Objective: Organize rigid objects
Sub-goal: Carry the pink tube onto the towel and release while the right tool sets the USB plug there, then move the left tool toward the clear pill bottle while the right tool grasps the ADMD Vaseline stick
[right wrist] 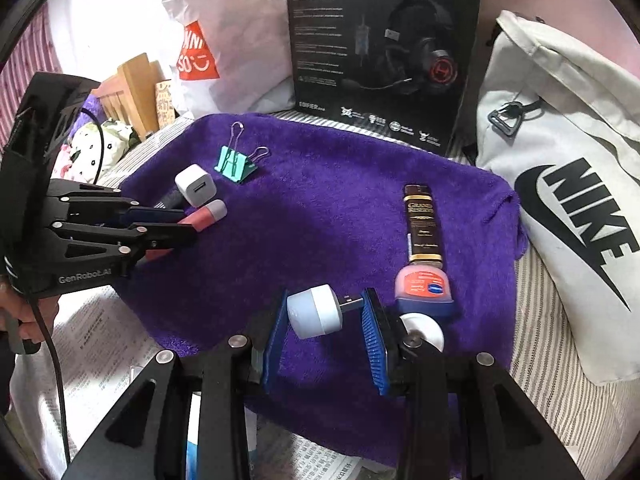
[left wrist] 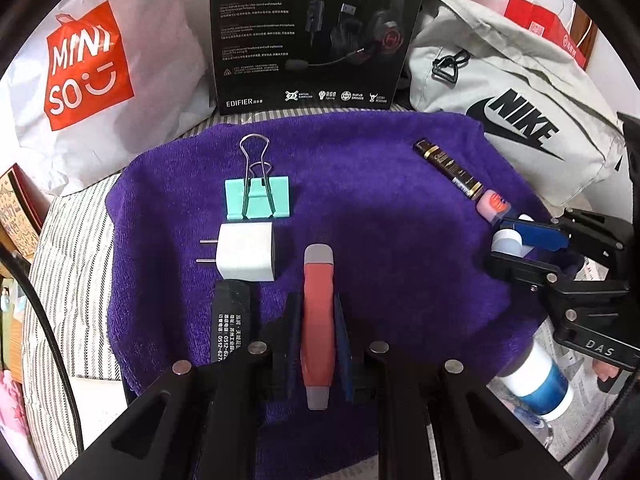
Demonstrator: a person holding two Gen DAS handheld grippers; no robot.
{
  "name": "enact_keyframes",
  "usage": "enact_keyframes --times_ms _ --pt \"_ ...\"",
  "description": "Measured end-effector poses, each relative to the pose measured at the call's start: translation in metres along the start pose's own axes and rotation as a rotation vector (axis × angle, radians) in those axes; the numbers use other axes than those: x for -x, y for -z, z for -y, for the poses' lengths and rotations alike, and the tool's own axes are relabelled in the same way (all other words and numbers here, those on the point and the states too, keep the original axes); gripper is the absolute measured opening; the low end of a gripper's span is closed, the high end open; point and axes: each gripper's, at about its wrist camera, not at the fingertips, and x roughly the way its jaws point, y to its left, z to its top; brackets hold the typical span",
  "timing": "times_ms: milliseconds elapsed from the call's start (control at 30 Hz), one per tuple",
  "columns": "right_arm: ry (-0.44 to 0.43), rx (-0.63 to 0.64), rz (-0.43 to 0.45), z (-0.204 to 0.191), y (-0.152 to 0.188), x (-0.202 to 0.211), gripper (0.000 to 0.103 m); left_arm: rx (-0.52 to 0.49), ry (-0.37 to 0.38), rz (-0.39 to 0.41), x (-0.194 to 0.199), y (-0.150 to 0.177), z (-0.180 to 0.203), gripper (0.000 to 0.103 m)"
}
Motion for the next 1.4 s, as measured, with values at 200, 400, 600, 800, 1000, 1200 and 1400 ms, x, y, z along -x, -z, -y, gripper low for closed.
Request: enact_keyframes --times_ms 200,400,600,800,1000,1200,1400 --pt "-0.011 0.02 -0.027 -0.004 -0.001 -0.008 0.036 -0.003 -0.001 0.004 0.0 0.001 -0.001 0.016" --pt "-0.024 0.017 -0.045 -0.002 0.003 -0.014 0.036 -0.014 -0.017 0.01 0.0 0.002 0.002 0.017" --pt "-0.044 0.0 -0.048 0.001 0.005 -0.014 0.037 -0.013 -0.016 0.01 0.001 0.005 0.003 0.019" --pt "-0.049 -0.008 -0.079 0.001 0.004 -0.014 0.042 0.001 0.01 0.0 0.004 0.01 0.001 0.033" --pt "-0.07 -0.065 -0.099 0.009 0.008 0.0 0.06 0.063 0.044 -0.004 0.011 0.019 -0.001 0.051" --pt "-0.046 -0.06 -0.066 0.003 0.017 0.034 0.062 0.105 0.052 0.013 0.032 0.03 -0.002 0.052" --pt "-0.037 -0.055 -0.044 -0.008 0.036 0.067 0.066 0.118 0.052 0.065 0.066 0.044 0.001 0.055"
